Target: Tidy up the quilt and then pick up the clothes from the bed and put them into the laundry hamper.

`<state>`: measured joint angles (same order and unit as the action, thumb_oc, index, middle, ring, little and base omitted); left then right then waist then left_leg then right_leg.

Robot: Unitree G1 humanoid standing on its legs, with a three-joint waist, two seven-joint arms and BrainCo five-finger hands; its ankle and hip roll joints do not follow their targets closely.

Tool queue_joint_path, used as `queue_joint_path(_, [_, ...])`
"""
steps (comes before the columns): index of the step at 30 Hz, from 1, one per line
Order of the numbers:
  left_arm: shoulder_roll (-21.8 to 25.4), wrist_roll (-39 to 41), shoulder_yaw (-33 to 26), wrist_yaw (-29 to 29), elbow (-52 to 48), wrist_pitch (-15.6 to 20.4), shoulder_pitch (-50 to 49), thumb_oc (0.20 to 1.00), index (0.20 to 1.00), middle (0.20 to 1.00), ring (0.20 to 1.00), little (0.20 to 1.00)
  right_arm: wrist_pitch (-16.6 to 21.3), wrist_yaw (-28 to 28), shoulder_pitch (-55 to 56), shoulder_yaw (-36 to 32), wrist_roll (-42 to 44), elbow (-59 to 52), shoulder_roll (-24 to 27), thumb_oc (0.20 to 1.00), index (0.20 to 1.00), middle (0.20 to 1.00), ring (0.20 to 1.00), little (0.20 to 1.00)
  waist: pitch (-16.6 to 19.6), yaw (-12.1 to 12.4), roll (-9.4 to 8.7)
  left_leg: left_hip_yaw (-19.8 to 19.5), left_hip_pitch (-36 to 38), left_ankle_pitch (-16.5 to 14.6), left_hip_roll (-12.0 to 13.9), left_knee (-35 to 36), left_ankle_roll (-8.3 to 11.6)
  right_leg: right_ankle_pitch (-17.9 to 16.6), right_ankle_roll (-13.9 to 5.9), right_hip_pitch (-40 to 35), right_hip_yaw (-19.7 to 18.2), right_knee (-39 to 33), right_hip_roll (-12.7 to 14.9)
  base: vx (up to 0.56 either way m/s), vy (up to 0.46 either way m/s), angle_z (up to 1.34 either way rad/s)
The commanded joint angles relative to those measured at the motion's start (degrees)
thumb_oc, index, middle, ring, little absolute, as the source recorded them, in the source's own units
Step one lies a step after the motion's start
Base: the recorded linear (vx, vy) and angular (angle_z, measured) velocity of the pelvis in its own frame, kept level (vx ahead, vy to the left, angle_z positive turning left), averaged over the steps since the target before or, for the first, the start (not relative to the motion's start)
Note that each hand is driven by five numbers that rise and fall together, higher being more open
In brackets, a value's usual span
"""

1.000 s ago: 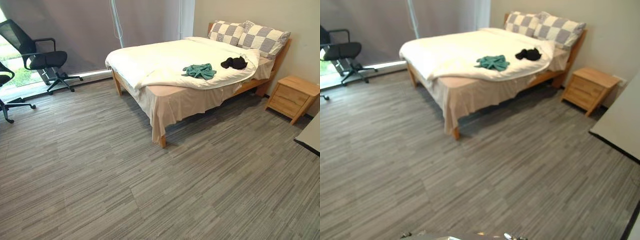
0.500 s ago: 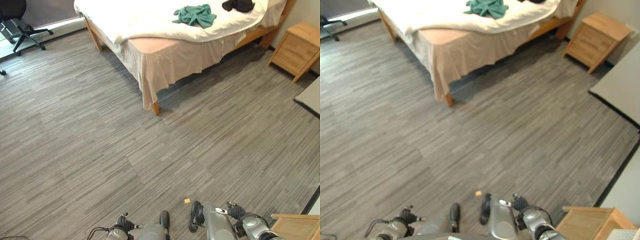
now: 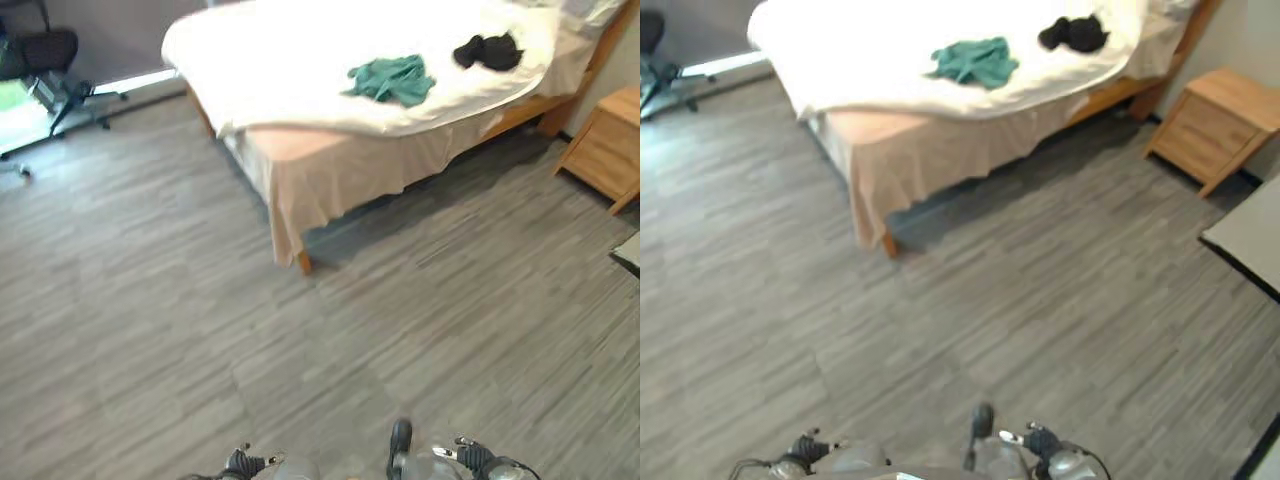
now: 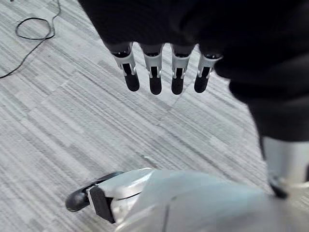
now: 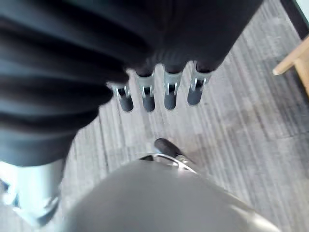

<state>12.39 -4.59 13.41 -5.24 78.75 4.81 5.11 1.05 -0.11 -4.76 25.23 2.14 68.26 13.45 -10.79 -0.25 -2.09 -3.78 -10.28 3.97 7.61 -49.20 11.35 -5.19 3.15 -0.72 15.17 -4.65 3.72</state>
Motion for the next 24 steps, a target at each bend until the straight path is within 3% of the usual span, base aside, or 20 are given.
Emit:
queue_joint_path(1, [2.18, 1.79, 3.04, -1.66, -2.44, 0.42, 5.4, 1.0, 1.0, 1.0, 1.0, 1.0, 0.94, -0.48, -3.19, 1.92, -1.01, -3.61, -0.68, 1.0, 1.0, 1.0, 1.0, 1.0, -5.02, 1.42, -3.53, 9.37, 2.33, -5.86, -2.6, 13.32, -5.07, 4.95, -7.39, 0.01, 0.5, -0.35, 3.74, 0.31, -0.005, -0.51])
queue_joint_path(3, [2.22, 2.49, 2.61, -2.29, -3.34, 0.73, 5.13, 1.0, 1.0, 1.0, 1.0, 1.0, 1.24, -0.8, -3.87, 2.46, -0.53, -5.63, -0.33, 1.0, 1.0, 1.0, 1.0, 1.0, -4.37, 2.92, -3.41, 12.23, 0.39, -6.23, -2.51, 25.38, -6.13, 6.41, -8.2, -1.92, -0.47, -0.35, 3.31, 0.5, 0.086, -0.5])
queue_joint_path(4, [1.81, 2.45, 2.7, -2.46, -3.69, 0.87, 4.58, 1.0, 1.0, 1.0, 1.0, 1.0, 1.33, -0.86, -4.1, 2.45, -0.33, -6.41, 0.16, 1.0, 1.0, 1.0, 1.0, 1.0, -3.17, 3.83, -2.11, 14.29, 1.44, -2.11, -2.13, 41.82, -6.4, 8.52, -8.98, -4.33, -0.71, -0.35, 1.93, 0.52, 0.126, -0.18])
queue_joint_path(5, [1.81, 2.45, 2.7, -2.46, -3.69, 0.87, 4.58, 1.0, 1.0, 1.0, 1.0, 1.0, 1.33, -0.86, -4.1, 2.45, -0.33, -6.41, 0.15, 1.0, 1.0, 1.0, 1.0, 1.0, -3.24, 3.88, -2.15, 14.35, 1.62, -2.02, -2.17, 42.02, -6.4, 8.53, -8.99, -4.4, -0.76, -0.35, 1.96, 0.65, 0.153, -0.08])
queue_joint_path(6, [1.69, 1.77, 2.78, -2.16, -3.0, 0.53, 4.17, 1.0, 1.0, 1.0, 1.0, 1.0, 1.62, -1.0, -4.21, 2.24, -0.71, -6.68, 0.4, 1.0, 1.0, 1.0, 1.0, 1.0, -2.5, 4.27, -1.43, 17.5, -0.06, 2.41, 0.12, 49.91, -5.62, 11.2, -9.06, -7.51, 0.05, -0.35, 0.39, 0.31, 0.06, -0.08])
queue_joint_path(8, [2.01, 1.01, 2.03, -1.58, -2.36, 0.2, 3.15, 1.0, 1.0, 1.0, 1.0, 1.0, 1.4, -0.71, -3.83, 2.1, -1.76, -6.68, -0.02, 1.0, 1.0, 1.0, 1.0, 1.0, -1.61, 4.55, -1.93, 18.95, 3.23, 3.09, -0.8, 53.22, -6.46, 11.68, -9.23, -10.75, 0.25, -0.35, -0.49, 0.6, 0.08, -0.38])
queue_joint_path(9, [2.65, 0.65, 1.8, -1.4, -1.87, -0.16, 2.39, 1.0, 1.0, 1.0, 1.0, 1.0, 1.44, -0.43, -3.39, 1.97, -2.08, -6.73, -0.38, 1.0, 1.0, 1.0, 1.0, 1.0, -0.48, 4.85, -2.89, 18.2, 4.21, 2.95, -1.85, 53.84, -7.14, 10.33, -9.55, -12.02, 0.33, -0.3, -0.37, 0.67, 0.079, -0.48])
queue_joint_path(10, [3.25, -0.01, 1.29, -1.02, -1.13, -0.58, 1.85, 1.0, 1.0, 1.0, 1.0, 1.0, 1.67, -0.23, -2.61, 1.98, -2.61, -6.54, -0.86, 1.0, 1.0, 1.0, 1.0, 1.0, -0.02, 4.8, -3.3, 18.17, 5.55, 2.11, -2.59, 54.2, -7.84, 10.41, -10.21, -11.11, 0.55, 4.54, -0.02, 0.43, 0.071, -0.49])
queue_joint_path(12, [4.39, -1.84, 0.72, -0.76, 0.6, -1.27, 1.33, 1.0, 1.0, 1.0, 1.0, 1.0, 1.6, 0.37, -2.45, 1.54, -2.94, -6.25, -2.05, 1.0, 1.0, 1.0, 1.0, 1.0, -0.24, 4.05, -3.19, 20.13, 9.74, -0.16, -2.5, 54.2, -8.91, 9.07, -13.83, -7.25, 1.96, 16.35, 2.22, 0.3, 0.111, 0.17])
queue_joint_path(13, [4.38, -1.84, 0.72, -0.76, 0.6, -1.27, 1.35, 1.0, 1.0, 1.0, 1.0, 1.0, 1.6, 0.37, -2.47, 1.54, -2.94, -6.25, -2.05, 1.0, 1.0, 1.0, 1.0, 1.0, -0.11, 4.1, -3.13, 20.18, 9.56, -0.1, -2.41, 54.2, -8.9, 8.97, -13.79, -7.06, 1.91, 16.32, 2.14, 0.31, 0.116, 0.27])
queue_joint_path(14, [5.3, -2.13, 0.72, -0.69, 0.6, -1.53, 1.3, 1.0, 1.0, 1.0, 1.0, 1.0, 1.45, 0.46, -2.7, 1.54, -2.56, -6.34, -2.73, 1.0, 1.0, 1.0, 1.0, 1.0, -0.75, 3.24, -2.66, 20.13, 11.85, -1.48, -2.09, 54.2, -9.72, 4.03, -15.99, -0.96, 3.38, 27.98, 6.08, 0.34, 0.088, 0.16])
queue_joint_path(15, [5.71, -1.94, 0.33, -1.1, 0.22, -1.66, 1.42, 1.0, 1.0, 1.0, 1.0, 1.0, 2.21, 0.59, -2.04, 1.31, -2.63, -5.98, -2.82, 1.0, 1.0, 1.0, 1.0, 1.0, -1.34, 2.78, -1.79, 19.8, 12.74, -2.12, -1.32, 54.2, -9.57, 2.24, -15.89, 1.71, 4.7, 30.69, 7.89, 0.45, 0.093, 0.33])
queue_joint_path(17, [5.39, -1.56, 0.29, -1.67, 0.12, -1.59, 1.49, 1.0, 1.0, 1.0, 1.0, 1.0, 1.3, -0.43, -1.87, 0.47, -3.34, -3.89, -2.49, 1.0, 1.0, 1.0, 1.0, 1.0, -1.9, 1.95, -1.19, 19.1, 13.56, -2.69, -1.07, 54.2, -9.37, 3.69, -14.52, 3.76, 6.37, 28.21, 9.87, 0.35, -0.041, 0.6])
queue_joint_path(20, [5.22, -1.47, 1.0, -1.71, -0.14, -1.0, 1.71, 1.0, 1.0, 1.0, 1.0, 1.0, 1.27, -0.89, -2.0, -0.08, -3.58, -3.02, -2.46, 1.0, 1.0, 1.0, 1.0, 1.0, -2.15, 1.09, -0.93, 17.33, 14.29, -3.6, -0.97, 54.2, -8.37, 5.07, -13.27, 3.67, 4.83, 18.15, 9.41, 0.28, -0.148, 0.56])
queue_joint_path(21, [5.35, -1.5, 1.55, -1.81, -0.35, -0.51, 2.49, 1.0, 1.0, 1.0, 1.0, 1.0, 1.3, -0.99, -1.89, -0.73, -3.1, -2.52, -2.0, 1.0, 1.0, 1.0, 1.0, 1.0, -2.03, -0.13, -1.1, 15.2, 14.79, -4.75, -1.13, 54.2, -7.33, 3.5, -13.71, 4.45, -1.53, 5.48, 8.94, 0.48, -0.318, 0.55])
queue_joint_path(23, [5.86, -1.86, 1.39, -1.72, -0.14, -0.33, 3.14, 1.0, 1.0, 1.0, 1.0, 1.0, 1.05, -0.66, -1.35, -1.66, -3.04, -1.38, -1.26, 1.0, 1.0, 1.0, 1.0, 1.0, -1.32, -1.23, -1.31, 13.94, 15.29, -6.09, -0.35, 54.2, -6.19, 0.2, -15.33, 6.35, -8.29, -0.31, 10.69, 0.4, -0.282, 0.7])
queue_joint_path(24, [5.9, -2.05, 1.45, -1.34, 0.33, 0.41, 3.32, 1.0, 1.0, 1.0, 1.0, 1.0, 0.31, -0.25, -0.91, -2.2, -3.73, -0.64, -1.11, 1.0, 1.0, 1.0, 1.0, 1.0, -0.62, -1.04, -1.79, 13.32, 15.8, -6.93, -0.57, 54.2, -6.09, 0.94, -15.76, 6.79, -9.74, -0.35, 11.22, 0.21, -0.141, 0.92])
